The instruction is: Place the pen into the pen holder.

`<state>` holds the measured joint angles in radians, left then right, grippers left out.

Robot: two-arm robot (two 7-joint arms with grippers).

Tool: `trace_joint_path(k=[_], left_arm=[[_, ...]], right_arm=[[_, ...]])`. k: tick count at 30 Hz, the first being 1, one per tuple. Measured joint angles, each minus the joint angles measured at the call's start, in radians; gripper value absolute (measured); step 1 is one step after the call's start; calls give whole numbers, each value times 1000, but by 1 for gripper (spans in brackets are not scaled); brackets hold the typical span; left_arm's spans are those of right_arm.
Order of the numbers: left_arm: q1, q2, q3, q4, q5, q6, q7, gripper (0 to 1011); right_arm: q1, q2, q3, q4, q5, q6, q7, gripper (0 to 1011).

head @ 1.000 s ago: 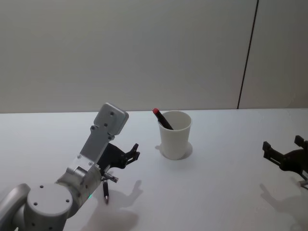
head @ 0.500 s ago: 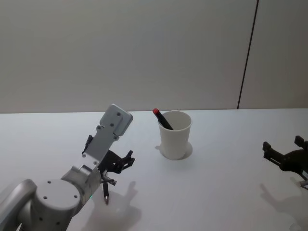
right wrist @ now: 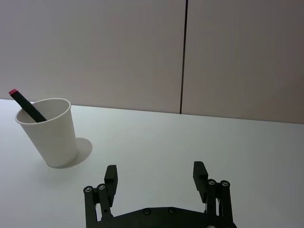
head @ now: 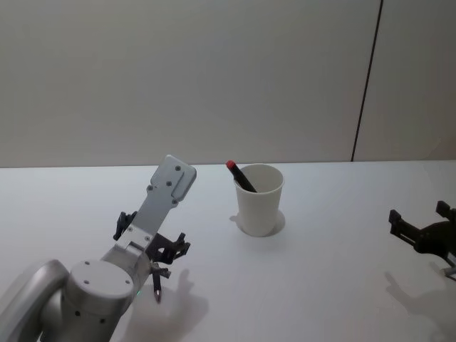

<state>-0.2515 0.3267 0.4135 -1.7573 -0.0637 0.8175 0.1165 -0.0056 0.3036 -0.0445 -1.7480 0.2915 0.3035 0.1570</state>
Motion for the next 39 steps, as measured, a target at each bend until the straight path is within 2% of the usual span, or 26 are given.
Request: trace_joint_path(k=[8, 15, 28, 39], left_arm=[[-1, -32, -11, 11, -14, 51, 38, 1004], [1, -71, -32, 25, -61, 77, 93, 1004], [3, -134, -74, 57, -150, 76, 181, 1004], [0, -163, -103, 91, -187, 67, 206, 1004]], right_arm=[[0, 0, 0, 0, 0, 0, 0, 1001], [0, 0, 0, 0, 0, 0, 0, 1001], [0, 0, 0, 0, 0, 0, 0, 1001], [0, 0, 0, 0, 0, 0, 0, 1001]])
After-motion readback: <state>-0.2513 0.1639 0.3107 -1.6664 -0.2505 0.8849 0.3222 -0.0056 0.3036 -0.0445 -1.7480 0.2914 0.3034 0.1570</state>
